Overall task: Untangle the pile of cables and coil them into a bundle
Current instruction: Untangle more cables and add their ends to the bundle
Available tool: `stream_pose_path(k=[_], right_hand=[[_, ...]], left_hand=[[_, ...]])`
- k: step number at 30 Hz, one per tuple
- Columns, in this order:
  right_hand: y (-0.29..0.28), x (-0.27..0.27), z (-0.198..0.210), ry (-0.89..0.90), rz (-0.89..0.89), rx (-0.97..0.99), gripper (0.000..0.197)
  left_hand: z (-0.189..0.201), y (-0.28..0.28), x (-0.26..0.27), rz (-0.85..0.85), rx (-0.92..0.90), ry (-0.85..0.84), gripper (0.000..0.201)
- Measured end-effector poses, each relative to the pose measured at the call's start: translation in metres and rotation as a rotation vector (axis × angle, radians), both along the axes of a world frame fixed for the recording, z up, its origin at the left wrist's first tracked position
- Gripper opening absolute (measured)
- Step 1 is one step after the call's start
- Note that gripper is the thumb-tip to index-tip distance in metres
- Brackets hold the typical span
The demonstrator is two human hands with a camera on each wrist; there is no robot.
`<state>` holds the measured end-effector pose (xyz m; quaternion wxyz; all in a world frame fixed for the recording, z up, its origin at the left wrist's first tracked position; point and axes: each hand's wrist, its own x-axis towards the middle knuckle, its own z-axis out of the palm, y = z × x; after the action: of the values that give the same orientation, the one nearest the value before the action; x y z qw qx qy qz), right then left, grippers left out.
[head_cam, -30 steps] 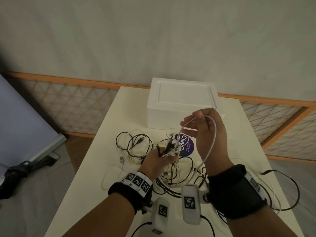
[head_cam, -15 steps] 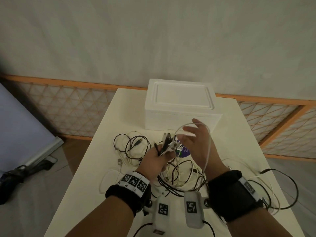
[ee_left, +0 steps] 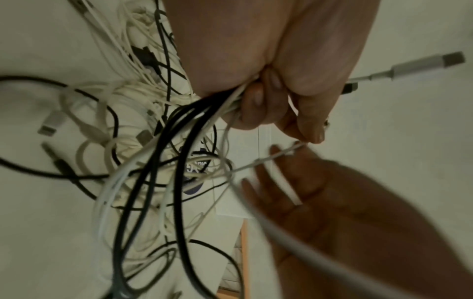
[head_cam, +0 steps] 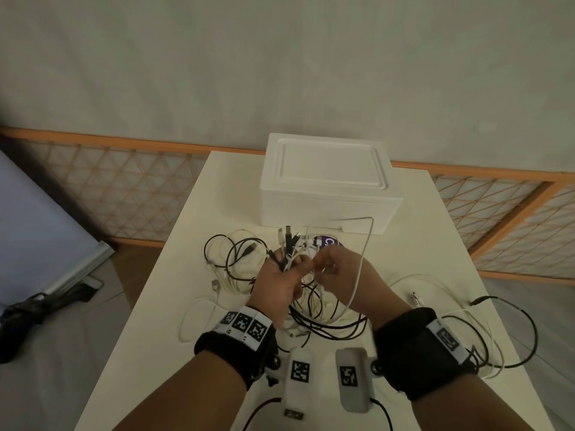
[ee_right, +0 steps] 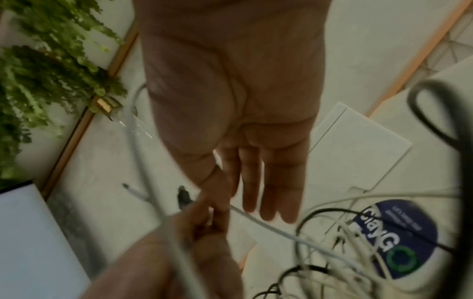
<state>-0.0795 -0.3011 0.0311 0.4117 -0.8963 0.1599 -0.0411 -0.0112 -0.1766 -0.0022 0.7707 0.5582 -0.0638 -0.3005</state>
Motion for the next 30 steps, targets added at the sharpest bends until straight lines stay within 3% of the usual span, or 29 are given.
stream_pose_path(k=[3,5,7,10,14,17,20,23,25,27,30], right_hand=[[0.001,-0.003,-0.012,0.128,0.192,-0.157,0.007],[0.002,-0.003,-0.016,0.079,0.135,-0.086,0.006],[0.002,-0.002,-0.014,-0.022,0.004,0.089,0.017],[0.005,0.0,-0.002,-0.183,-0.076,0.243,0.022],[0.012,0.0,0.015,-0.234,-0.075,0.382,0.041],[0.018,-0.006,0.026,-0.346,-0.069,0.419,0.034],[0.019,-0.007,0.042,-0.518,-0.137,0.601,0.029],[0.013,-0.005,0.043,-0.609,-0.143,0.564,0.018],[0.004,-0.003,0.026,-0.502,-0.167,0.433,0.018],[-0.002,-0.002,0.003,-0.246,-0.196,0.24,0.03],[0.003,-0.002,-0.029,0.041,-0.028,-0.027,0.018]], left_hand=[[0.004,-0.002,0.004,0.065,-0.054,0.039,0.028],[0.007,-0.002,0.005,0.066,-0.054,0.032,0.026],[0.008,0.0,0.003,0.017,-0.043,0.019,0.019],[0.002,0.003,-0.003,-0.172,0.118,-0.078,0.015],[-0.023,0.004,0.0,-0.31,0.395,-0.188,0.019],[-0.031,0.003,0.006,-0.286,0.494,-0.256,0.018],[-0.035,0.005,0.008,-0.271,0.537,-0.348,0.035],[-0.034,0.002,0.008,-0.256,0.592,-0.405,0.035],[-0.032,-0.001,0.01,-0.17,0.538,-0.322,0.022],[-0.028,-0.004,0.013,-0.049,0.368,-0.192,0.017],[-0.011,-0.004,0.014,0.03,0.195,-0.098,0.015]])
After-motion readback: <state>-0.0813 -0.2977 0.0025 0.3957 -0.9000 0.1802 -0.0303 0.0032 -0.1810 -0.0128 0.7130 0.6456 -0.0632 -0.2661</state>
